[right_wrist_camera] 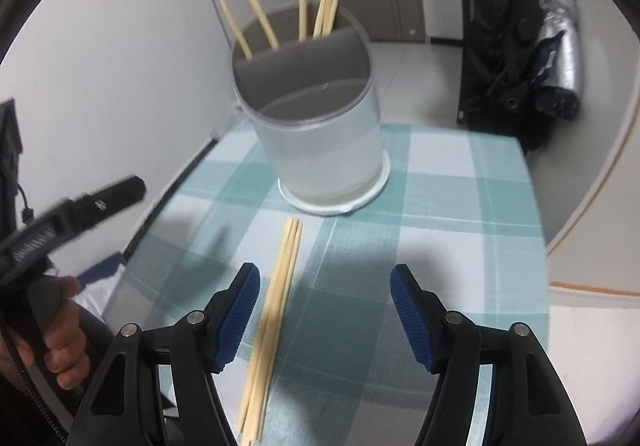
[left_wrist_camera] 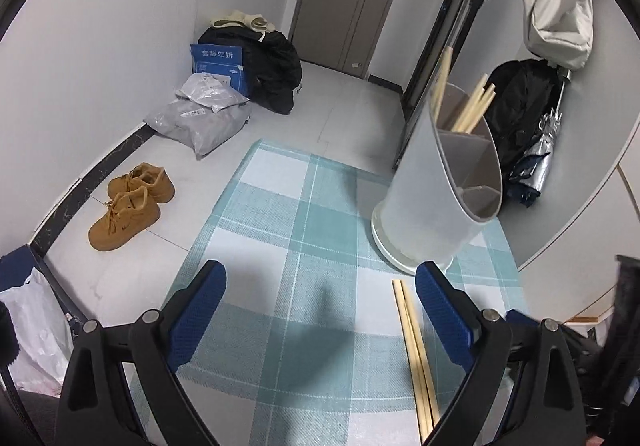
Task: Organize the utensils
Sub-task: 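Withdraw the right gripper from the holder back toward the chopsticks, then lower the right gripper onto the bundle and grasp another chopstick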
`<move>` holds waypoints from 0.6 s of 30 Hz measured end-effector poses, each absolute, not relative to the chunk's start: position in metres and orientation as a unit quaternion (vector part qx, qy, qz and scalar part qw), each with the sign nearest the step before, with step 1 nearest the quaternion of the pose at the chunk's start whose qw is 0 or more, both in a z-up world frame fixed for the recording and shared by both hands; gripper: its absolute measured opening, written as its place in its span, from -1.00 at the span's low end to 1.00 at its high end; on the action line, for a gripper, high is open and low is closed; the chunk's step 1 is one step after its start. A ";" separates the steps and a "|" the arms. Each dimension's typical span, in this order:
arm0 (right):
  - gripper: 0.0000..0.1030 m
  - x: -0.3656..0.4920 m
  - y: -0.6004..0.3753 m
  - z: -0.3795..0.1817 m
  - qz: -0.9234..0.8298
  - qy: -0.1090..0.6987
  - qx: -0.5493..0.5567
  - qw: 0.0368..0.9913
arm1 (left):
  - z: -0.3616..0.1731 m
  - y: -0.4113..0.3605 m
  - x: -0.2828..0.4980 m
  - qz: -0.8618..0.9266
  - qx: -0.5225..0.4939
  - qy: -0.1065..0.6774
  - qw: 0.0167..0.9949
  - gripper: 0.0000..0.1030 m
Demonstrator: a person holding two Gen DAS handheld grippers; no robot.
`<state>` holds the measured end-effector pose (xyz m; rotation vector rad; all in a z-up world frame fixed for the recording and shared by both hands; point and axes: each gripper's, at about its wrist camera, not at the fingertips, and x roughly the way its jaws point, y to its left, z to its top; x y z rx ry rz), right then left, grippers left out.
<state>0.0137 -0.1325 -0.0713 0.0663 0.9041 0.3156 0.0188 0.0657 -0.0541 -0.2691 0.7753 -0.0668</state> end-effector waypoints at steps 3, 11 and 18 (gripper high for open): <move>0.31 0.028 -0.122 -0.083 0.151 0.455 0.020 0.877 | -0.054 0.073 0.023 -0.028 -0.134 0.377 0.916 0.80; -0.01 0.054 -0.090 -0.105 0.161 0.488 -0.021 0.858 | -0.057 0.094 0.033 -0.013 -0.178 0.389 0.904 0.80; -0.64 0.056 -0.074 -0.119 0.155 0.504 -0.065 0.847 | -0.058 0.100 0.036 -0.009 -0.191 0.393 0.899 0.80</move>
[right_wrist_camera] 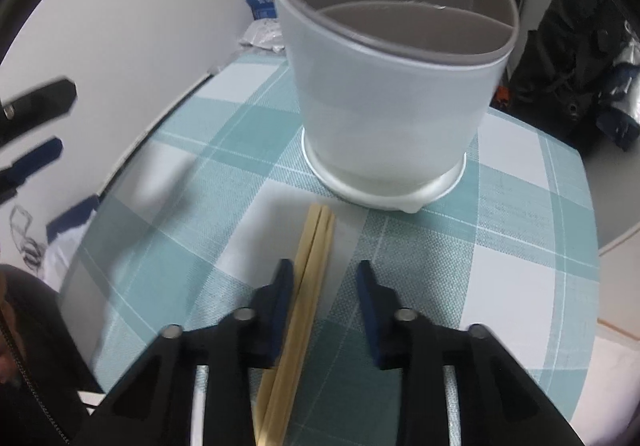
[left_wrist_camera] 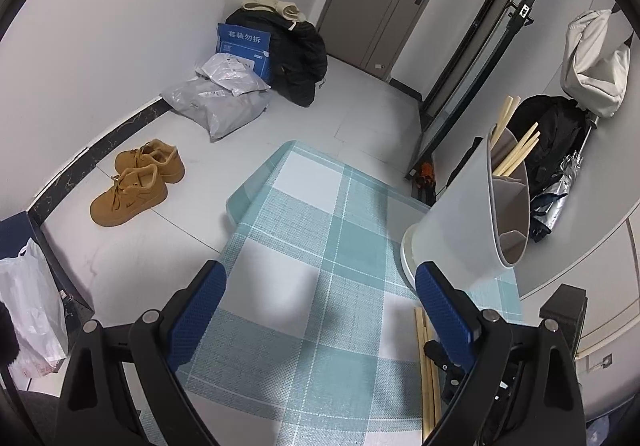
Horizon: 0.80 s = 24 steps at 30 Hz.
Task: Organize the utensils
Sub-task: 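Lower the right gripper onto the bundle and grasp another chopstick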
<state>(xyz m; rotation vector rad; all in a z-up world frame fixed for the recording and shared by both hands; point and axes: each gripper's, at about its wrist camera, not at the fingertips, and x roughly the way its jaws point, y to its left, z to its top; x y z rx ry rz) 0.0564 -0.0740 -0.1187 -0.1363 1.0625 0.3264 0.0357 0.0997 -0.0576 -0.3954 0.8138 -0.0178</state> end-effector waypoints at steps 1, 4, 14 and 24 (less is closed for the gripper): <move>-0.67 0.055 -0.074 -0.119 0.157 0.502 -0.065 0.848 | -0.058 0.100 0.036 -0.009 -0.191 0.393 0.900 0.80; -0.88 0.050 -0.076 -0.118 0.161 0.502 -0.069 0.847 | -0.058 0.100 0.037 -0.010 -0.191 0.394 0.899 0.80; -1.00 0.034 -0.107 -0.109 0.150 0.510 -0.044 0.846 | -0.060 0.096 0.036 -0.012 -0.186 0.402 0.897 0.80; -0.91 0.059 -0.107 -0.111 0.155 0.523 -0.015 0.838 | -0.063 0.099 0.035 -0.004 -0.191 0.408 0.893 0.80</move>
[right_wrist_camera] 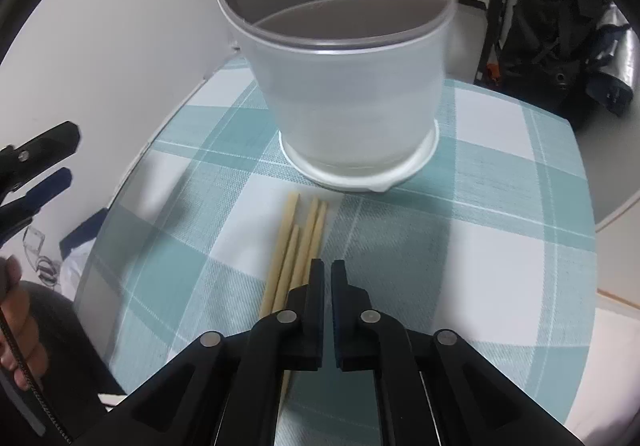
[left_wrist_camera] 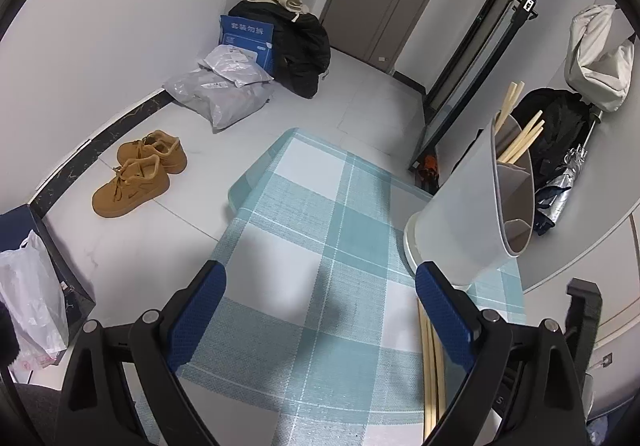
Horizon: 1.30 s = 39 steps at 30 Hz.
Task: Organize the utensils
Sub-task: 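Lower the right gripper onto the bundle and grasp another chopstick, then lift the chopstick with the right gripper and carry it toward the holder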
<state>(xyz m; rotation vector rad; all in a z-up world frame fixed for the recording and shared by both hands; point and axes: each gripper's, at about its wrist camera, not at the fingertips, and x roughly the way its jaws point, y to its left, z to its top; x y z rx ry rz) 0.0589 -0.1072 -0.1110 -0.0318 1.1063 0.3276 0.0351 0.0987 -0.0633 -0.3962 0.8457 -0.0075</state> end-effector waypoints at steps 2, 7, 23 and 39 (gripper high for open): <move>-0.91 0.066 -0.093 -0.119 0.150 0.529 -0.021 0.835 | -0.064 0.101 0.035 -0.002 -0.195 0.409 0.892 0.80; -0.90 0.068 -0.074 -0.120 0.140 0.522 -0.074 0.838 | -0.066 0.106 0.038 -0.001 -0.209 0.414 0.886 0.80; -0.91 0.062 -0.059 -0.125 0.156 0.533 -0.139 0.820 | -0.070 0.115 0.039 0.007 -0.225 0.425 0.877 0.80; -0.94 0.070 -0.055 -0.126 0.180 0.504 -0.162 0.829 | -0.089 0.107 0.045 0.041 -0.189 0.459 0.867 0.80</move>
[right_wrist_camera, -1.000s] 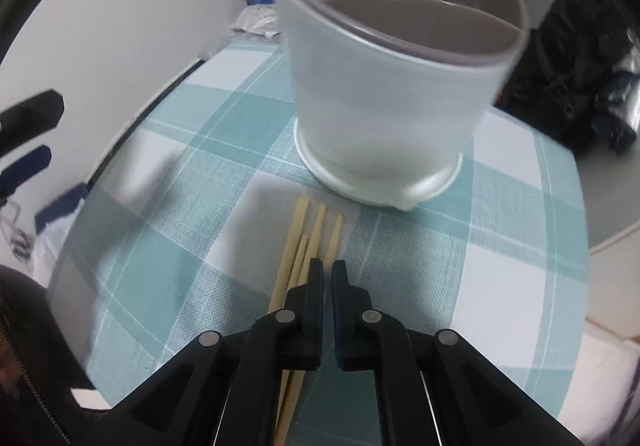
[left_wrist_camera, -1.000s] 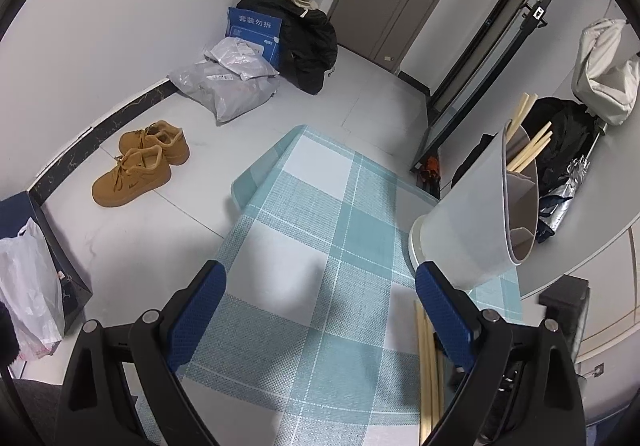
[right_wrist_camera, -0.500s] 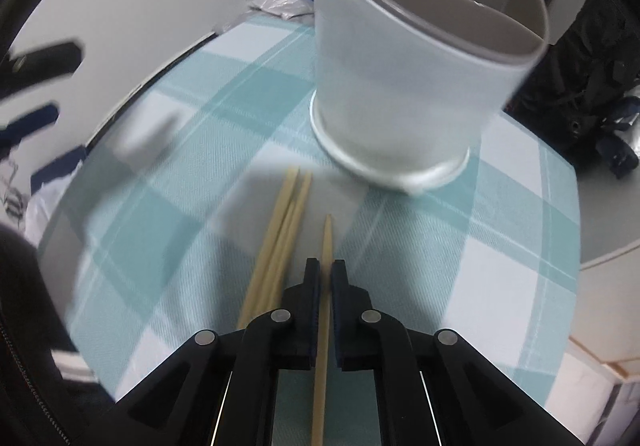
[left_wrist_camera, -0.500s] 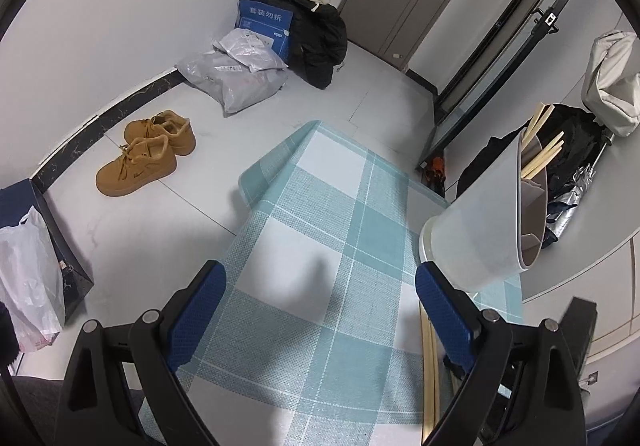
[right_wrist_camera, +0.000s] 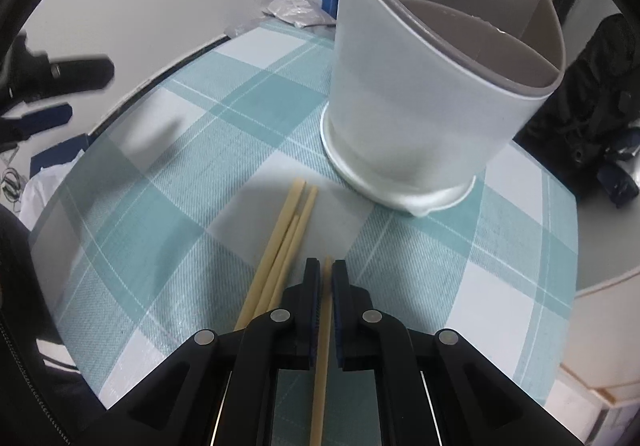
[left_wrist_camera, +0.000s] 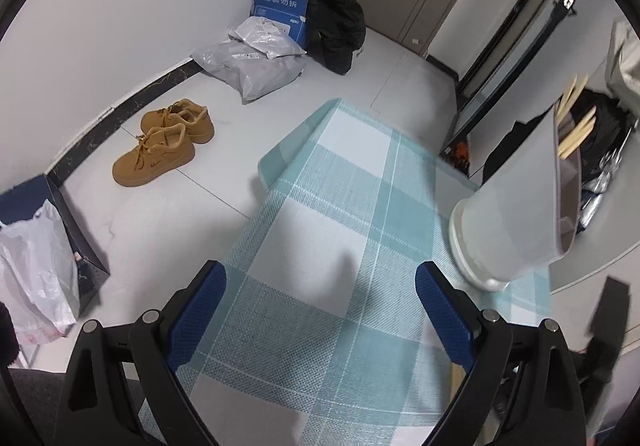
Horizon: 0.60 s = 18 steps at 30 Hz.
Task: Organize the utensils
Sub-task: 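Lift the chopstick with the right gripper and carry it toward the holder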
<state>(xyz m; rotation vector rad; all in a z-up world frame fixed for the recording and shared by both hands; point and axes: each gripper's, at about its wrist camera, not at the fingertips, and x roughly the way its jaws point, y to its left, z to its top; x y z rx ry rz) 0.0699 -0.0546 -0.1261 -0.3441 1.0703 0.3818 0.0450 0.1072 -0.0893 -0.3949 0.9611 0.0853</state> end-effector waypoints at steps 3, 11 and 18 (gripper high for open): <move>-0.94 0.070 -0.068 -0.119 0.186 0.504 -0.110 0.836 | -0.096 0.092 0.050 0.021 -0.162 0.482 0.861 0.80; -0.94 0.074 -0.167 -0.077 0.192 0.435 0.144 0.868 | -0.098 0.038 0.059 -0.045 -0.074 0.525 0.847 0.80; -0.94 0.066 -0.244 -0.067 0.153 0.367 0.289 0.871 | -0.112 0.012 0.073 -0.034 -0.029 0.557 0.829 0.80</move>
